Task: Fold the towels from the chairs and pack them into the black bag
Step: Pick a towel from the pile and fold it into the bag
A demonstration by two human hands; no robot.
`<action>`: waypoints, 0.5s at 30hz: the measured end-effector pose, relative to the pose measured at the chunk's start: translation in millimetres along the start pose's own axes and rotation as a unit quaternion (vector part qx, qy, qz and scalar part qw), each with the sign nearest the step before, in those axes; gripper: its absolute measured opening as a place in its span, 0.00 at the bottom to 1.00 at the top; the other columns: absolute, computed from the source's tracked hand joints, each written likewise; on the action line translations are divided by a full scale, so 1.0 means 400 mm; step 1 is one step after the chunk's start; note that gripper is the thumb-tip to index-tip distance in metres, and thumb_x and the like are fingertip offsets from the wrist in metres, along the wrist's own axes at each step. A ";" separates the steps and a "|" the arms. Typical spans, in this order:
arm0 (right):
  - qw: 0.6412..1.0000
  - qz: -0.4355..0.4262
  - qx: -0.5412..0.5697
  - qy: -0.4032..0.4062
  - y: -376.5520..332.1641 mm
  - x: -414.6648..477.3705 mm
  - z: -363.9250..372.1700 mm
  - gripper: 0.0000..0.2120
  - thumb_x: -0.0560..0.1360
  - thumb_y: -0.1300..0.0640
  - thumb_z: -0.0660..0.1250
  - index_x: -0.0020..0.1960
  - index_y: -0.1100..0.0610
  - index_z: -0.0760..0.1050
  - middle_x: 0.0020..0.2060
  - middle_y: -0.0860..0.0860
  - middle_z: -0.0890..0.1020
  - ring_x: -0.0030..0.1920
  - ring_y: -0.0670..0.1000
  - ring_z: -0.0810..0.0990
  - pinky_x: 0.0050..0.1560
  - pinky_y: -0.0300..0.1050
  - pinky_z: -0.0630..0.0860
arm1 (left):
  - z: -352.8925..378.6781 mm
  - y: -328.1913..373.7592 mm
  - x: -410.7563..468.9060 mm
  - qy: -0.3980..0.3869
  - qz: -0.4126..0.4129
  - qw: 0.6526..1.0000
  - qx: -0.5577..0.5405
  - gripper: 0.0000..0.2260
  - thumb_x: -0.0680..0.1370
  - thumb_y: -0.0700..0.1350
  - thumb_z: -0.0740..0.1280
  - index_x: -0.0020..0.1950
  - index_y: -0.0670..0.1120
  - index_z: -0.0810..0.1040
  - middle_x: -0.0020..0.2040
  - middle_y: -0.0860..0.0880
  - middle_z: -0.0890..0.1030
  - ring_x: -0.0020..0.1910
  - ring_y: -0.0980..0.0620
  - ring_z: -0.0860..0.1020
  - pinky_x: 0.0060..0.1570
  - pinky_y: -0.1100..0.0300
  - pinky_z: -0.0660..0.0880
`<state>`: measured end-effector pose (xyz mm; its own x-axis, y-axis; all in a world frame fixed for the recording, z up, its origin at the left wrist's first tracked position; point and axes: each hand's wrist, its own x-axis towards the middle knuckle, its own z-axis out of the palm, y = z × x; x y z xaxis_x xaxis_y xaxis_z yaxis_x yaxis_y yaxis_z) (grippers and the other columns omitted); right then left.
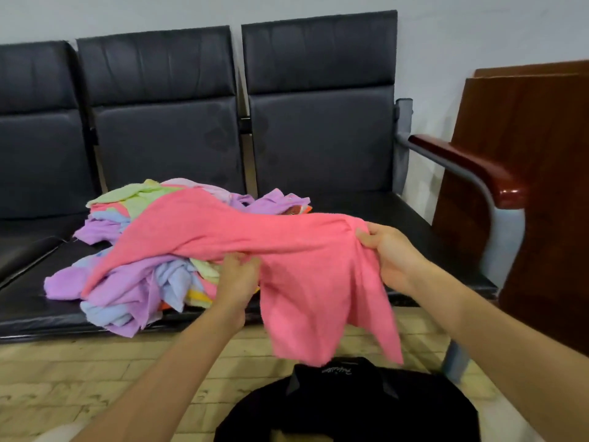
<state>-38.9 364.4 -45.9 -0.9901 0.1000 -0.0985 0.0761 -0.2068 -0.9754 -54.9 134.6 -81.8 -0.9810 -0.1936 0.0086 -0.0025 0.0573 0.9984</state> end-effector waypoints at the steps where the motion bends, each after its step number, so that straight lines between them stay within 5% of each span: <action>1: 1.000 -0.003 -0.012 0.000 0.016 -0.005 -0.014 0.13 0.80 0.67 0.58 0.61 0.63 0.77 0.54 0.59 0.83 0.53 0.56 0.82 0.53 0.48 0.78 | 0.010 -0.012 0.008 0.013 -0.028 0.999 -0.036 0.04 0.70 0.41 0.65 0.43 0.46 0.74 0.37 0.47 0.75 0.35 0.52 0.72 0.34 0.62 0.73; 3: 1.000 -0.003 -0.025 0.004 0.038 -0.015 -0.031 0.13 0.79 0.69 0.58 0.55 0.61 0.79 0.50 0.58 0.83 0.50 0.55 0.82 0.52 0.46 0.79 | 0.028 -0.031 0.026 0.046 -0.076 0.991 -0.096 0.17 0.68 0.42 0.67 0.55 0.39 0.76 0.45 0.41 0.80 0.40 0.50 0.76 0.38 0.62 0.74; 7: 0.997 0.023 -0.072 -0.025 0.050 -0.010 -0.034 0.11 0.73 0.65 0.64 0.53 0.65 0.79 0.44 0.58 0.79 0.45 0.56 0.76 0.49 0.47 0.73 | 0.055 -0.023 0.038 0.088 -0.095 0.968 -0.214 0.25 0.73 0.38 0.69 0.69 0.40 0.67 0.59 0.40 0.79 0.55 0.45 0.80 0.36 0.57 0.80; 9: 0.991 0.048 -0.114 -0.040 0.046 -0.020 -0.033 0.03 0.70 0.63 0.63 0.43 0.60 0.75 0.38 0.57 0.72 0.40 0.55 0.68 0.42 0.47 0.65 | 0.063 -0.011 0.040 0.104 -0.096 0.959 -0.247 0.26 0.72 0.41 0.70 0.69 0.42 0.68 0.60 0.42 0.78 0.55 0.44 0.79 0.39 0.53 0.79; 11: 0.984 0.075 -0.158 -0.045 0.053 -0.028 -0.043 0.08 0.70 0.63 0.60 0.34 0.54 0.67 0.32 0.53 0.66 0.35 0.52 0.64 0.36 0.47 0.60 | 0.072 0.001 0.030 0.100 -0.078 0.965 -0.231 0.22 0.74 0.37 0.68 0.67 0.42 0.69 0.57 0.44 0.78 0.50 0.47 0.79 0.37 0.57 0.77; 15: 0.979 0.085 -0.164 -0.088 0.074 -0.046 -0.050 0.07 0.60 0.55 0.65 0.37 0.55 0.72 0.36 0.55 0.70 0.39 0.56 0.67 0.41 0.51 0.64 | 0.095 0.018 -0.021 0.090 -0.013 0.986 -0.140 0.17 0.74 0.31 0.66 0.61 0.40 0.73 0.52 0.45 0.79 0.48 0.48 0.78 0.48 0.53 0.78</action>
<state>-16.1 376.0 -76.9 -0.9626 -0.0841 -0.2575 0.2466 0.1215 -0.9615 -54.2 173.7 -77.1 -0.9314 -0.3626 -0.0332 0.0503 -0.2185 0.9745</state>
